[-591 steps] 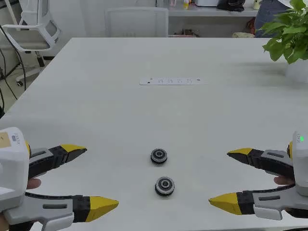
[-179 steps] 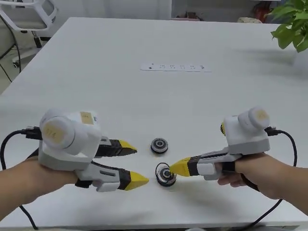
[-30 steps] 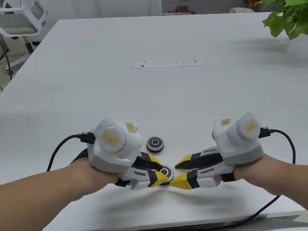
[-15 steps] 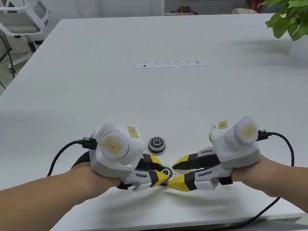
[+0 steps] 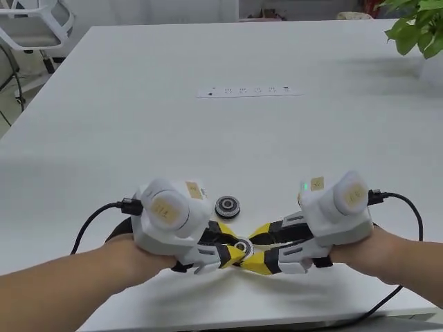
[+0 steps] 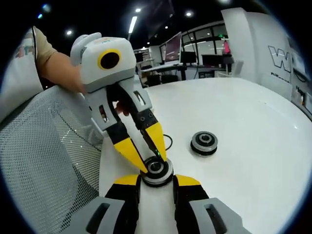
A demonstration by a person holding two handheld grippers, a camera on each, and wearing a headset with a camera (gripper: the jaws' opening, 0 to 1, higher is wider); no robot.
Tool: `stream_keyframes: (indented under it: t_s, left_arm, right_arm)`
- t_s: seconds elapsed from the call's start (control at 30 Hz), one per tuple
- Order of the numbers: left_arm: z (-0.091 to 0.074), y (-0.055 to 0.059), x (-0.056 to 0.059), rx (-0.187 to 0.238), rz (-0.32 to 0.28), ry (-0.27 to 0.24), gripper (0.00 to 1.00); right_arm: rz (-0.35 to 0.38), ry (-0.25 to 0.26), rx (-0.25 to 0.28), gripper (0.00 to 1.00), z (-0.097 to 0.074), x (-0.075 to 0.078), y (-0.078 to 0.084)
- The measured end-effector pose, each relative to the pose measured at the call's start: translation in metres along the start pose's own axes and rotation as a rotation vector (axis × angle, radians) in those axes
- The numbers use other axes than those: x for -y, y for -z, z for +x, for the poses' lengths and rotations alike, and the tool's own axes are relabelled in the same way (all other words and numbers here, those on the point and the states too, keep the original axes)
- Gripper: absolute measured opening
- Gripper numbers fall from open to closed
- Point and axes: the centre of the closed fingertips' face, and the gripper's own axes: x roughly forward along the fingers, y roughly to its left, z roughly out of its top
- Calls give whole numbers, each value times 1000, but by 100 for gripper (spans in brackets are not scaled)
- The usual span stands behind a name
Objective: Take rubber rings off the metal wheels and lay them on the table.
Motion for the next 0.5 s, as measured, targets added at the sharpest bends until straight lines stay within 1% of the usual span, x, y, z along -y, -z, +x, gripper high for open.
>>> stream_keyframes:
  t_s: [0.33,0.5]
  left_arm:
    - [0,0,0,2,0,-6,13]
    - [0,0,0,1,-2,-7,13]
  right_arm:
    - [-2,4,-1,20,-4,1,3]
    - [-14,7,-11,15,-6,2,6]
